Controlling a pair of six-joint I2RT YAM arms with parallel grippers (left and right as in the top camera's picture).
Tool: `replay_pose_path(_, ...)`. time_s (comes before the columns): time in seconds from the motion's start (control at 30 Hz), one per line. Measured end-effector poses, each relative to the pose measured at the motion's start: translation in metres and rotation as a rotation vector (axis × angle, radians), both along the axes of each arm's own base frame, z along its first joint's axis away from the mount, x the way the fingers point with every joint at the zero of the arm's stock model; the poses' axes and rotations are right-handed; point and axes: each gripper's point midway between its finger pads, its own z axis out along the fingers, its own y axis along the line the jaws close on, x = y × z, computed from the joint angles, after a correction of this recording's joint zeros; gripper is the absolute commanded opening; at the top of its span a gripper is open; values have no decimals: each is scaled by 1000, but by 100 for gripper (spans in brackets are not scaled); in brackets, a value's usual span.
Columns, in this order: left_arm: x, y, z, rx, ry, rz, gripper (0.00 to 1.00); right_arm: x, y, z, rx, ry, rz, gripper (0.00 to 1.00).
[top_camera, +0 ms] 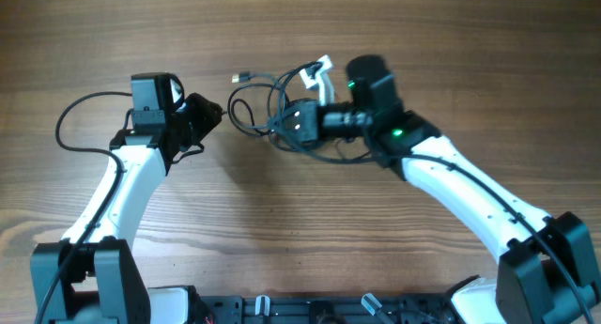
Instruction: Untangle cables
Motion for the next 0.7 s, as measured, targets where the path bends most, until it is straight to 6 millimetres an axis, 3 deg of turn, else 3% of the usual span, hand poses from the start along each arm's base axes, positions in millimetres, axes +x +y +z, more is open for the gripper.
replay_pose_path(0.2, 1, -6, 0, 18, -8, -12, 43, -13, -15, 54, 216, -104, 204, 4)
replay_pose_path(0.43, 1, -5, 0, 27, -8, -5, 61, -25, -27, 91, 317, -178, 318, 4)
replay_pose_path(0.57, 1, -5, 0, 27, -7, -5, 66, -31, -32, 116, 367, -277, 351, 4)
replay_pose_path(0.7, 1, -4, -1, 30, -7, -4, 72, -39, -57, 158, 439, -456, 335, 4)
